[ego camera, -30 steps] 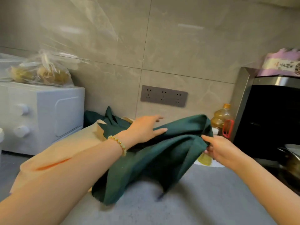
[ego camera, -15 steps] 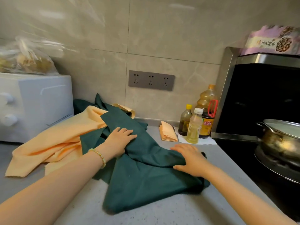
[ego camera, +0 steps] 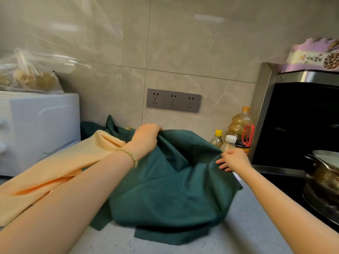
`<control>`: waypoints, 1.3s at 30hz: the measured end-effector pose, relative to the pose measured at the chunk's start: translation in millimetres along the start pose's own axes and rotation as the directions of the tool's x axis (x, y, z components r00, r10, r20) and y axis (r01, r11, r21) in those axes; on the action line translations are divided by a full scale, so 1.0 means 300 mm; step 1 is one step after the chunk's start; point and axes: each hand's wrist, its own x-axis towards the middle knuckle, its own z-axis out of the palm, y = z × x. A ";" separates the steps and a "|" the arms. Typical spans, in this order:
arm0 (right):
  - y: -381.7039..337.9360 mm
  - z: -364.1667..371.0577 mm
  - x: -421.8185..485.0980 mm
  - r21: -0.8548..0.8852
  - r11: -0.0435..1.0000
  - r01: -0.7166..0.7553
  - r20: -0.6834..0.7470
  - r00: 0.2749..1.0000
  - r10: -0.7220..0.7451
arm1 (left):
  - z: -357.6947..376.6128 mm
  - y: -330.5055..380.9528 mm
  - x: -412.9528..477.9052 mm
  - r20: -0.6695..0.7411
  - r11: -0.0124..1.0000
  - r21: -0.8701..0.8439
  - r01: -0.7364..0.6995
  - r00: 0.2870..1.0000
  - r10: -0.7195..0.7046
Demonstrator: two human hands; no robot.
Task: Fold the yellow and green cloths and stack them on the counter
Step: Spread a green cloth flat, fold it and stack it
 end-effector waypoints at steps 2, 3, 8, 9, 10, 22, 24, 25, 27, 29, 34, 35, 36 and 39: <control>0.042 0.001 0.015 -0.309 0.951 0.001 0.024 1.000 0.007 | 0.056 0.021 -0.020 0.167 0.987 -0.117 -0.106 0.978 0.125; 0.057 0.011 -0.006 -0.446 0.894 0.049 0.061 0.998 -0.024 | 0.083 0.026 -0.043 0.252 0.978 -0.157 -0.140 0.951 0.177; 0.072 0.115 -0.293 -0.330 0.809 0.487 0.475 0.826 -0.303 | 0.176 -0.003 -0.202 0.353 0.955 -0.072 -0.287 0.888 0.293; 0.072 0.135 -0.352 -0.286 0.789 0.544 0.549 0.768 -0.330 | 0.185 -0.017 -0.234 0.376 0.952 -0.053 -0.302 0.877 0.299; 0.073 0.156 -0.398 -0.265 0.765 0.588 0.597 0.722 -0.348 | 0.194 -0.036 -0.258 0.387 0.948 -0.045 -0.315 0.869 0.307; 0.117 0.150 -0.459 -0.255 0.744 0.618 0.323 0.779 -0.537 | 0.118 -0.099 -0.399 0.058 0.943 -0.284 -0.173 0.979 0.197; 0.135 0.038 -0.475 -0.053 0.829 0.556 0.255 0.811 -0.527 | 0.103 -0.084 -0.415 -0.010 0.936 -0.317 -0.153 0.987 0.158; 0.158 -0.017 -0.470 -0.012 0.847 0.532 0.242 0.823 -0.514 | 0.100 -0.078 -0.414 -0.027 0.932 -0.337 -0.134 0.991 0.132; 0.222 -0.143 -0.475 -0.127 0.854 0.505 0.291 0.842 -0.455 | 0.108 -0.050 -0.418 -0.029 0.933 -0.350 -0.085 0.996 0.080; 0.293 -0.233 -0.469 -0.429 0.744 0.512 0.355 0.853 -0.382 | 0.135 -0.024 -0.420 -0.014 0.966 -0.251 -0.060 0.998 0.058; 0.336 -0.245 -0.548 -0.627 0.627 0.462 0.332 0.887 -0.322 | 0.191 0.028 -0.471 0.085 0.991 -0.113 -0.070 0.993 0.080; 0.316 -0.216 -0.576 -0.552 0.659 0.510 0.338 0.860 -0.383 | 0.198 0.034 -0.483 0.085 0.990 -0.135 -0.036 0.995 0.048; 0.296 -0.183 -0.604 -0.495 0.674 0.548 0.365 0.835 -0.411 | 0.208 0.039 -0.492 0.098 0.986 -0.166 0.029 0.995 -0.013; 0.247 -0.096 -0.681 -0.406 0.625 0.666 0.506 0.734 -0.454 | 0.223 0.054 -0.510 0.212 0.952 -0.207 0.224 0.961 -0.180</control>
